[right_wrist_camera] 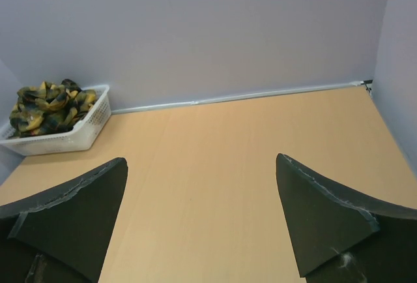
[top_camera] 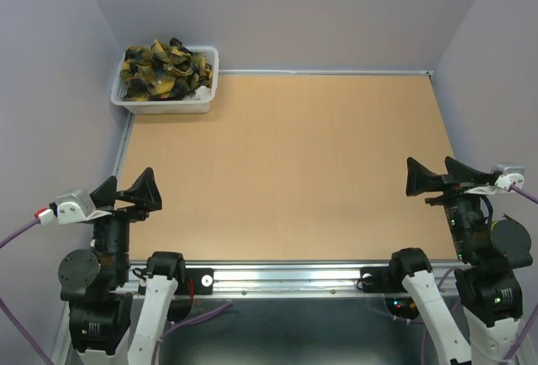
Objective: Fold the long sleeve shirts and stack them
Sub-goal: Grab the shirt from the pile, then move the shirt to the center of the board, then flatten the shirt out
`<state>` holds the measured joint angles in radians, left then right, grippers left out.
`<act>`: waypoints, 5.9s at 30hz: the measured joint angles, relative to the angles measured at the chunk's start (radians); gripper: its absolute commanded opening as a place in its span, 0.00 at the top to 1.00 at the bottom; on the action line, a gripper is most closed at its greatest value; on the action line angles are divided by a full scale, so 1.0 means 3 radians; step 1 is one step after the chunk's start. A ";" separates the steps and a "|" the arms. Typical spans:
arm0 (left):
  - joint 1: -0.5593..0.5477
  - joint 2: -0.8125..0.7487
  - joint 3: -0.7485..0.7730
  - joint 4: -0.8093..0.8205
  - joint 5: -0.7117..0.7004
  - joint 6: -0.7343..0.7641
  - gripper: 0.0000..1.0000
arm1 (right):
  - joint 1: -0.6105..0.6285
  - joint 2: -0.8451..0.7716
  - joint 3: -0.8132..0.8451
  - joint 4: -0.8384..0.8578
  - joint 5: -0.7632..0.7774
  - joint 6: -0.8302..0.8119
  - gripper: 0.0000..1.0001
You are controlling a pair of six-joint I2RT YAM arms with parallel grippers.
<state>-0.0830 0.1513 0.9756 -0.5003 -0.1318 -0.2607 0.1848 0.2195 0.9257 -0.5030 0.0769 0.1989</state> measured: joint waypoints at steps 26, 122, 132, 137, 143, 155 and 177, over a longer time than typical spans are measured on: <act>0.0008 0.3348 0.0935 0.0458 -0.0011 -0.0821 0.01 | 0.0000 0.0355 -0.0216 -0.0173 -0.0549 0.0469 0.00; -0.2252 0.4471 0.3031 0.3119 0.2163 -0.1033 1.00 | 0.0000 0.0490 0.0113 -0.0263 -0.0619 0.0033 0.00; -0.2140 0.2346 -0.0771 0.2749 0.0935 -0.1151 0.75 | 0.0092 0.0361 0.0120 -0.0404 -0.0707 0.0015 0.00; -0.2139 0.0860 -0.1761 0.1581 -0.0184 -0.1909 0.33 | 0.0220 0.0425 0.0126 -0.0420 -0.0726 0.0025 0.00; -0.2132 0.0071 -0.1555 0.0961 -0.1034 -0.2552 0.13 | 0.0284 0.0818 0.0126 -0.0411 -0.0762 0.0052 0.00; -0.2102 0.2434 -0.0198 0.0350 -0.1082 -0.1696 0.03 | 0.0286 0.2916 0.0215 -0.0389 -0.1118 0.0071 0.00; -0.0655 0.3470 0.0058 0.0439 -0.0037 -0.0230 0.03 | 0.1047 0.4966 0.1185 -0.0164 -0.1127 0.0048 0.10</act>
<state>-0.2794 1.1923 0.9932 -0.3687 -0.1429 -0.3298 0.4988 1.7092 1.2812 -0.5522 -0.2611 0.2134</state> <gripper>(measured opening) 0.968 0.915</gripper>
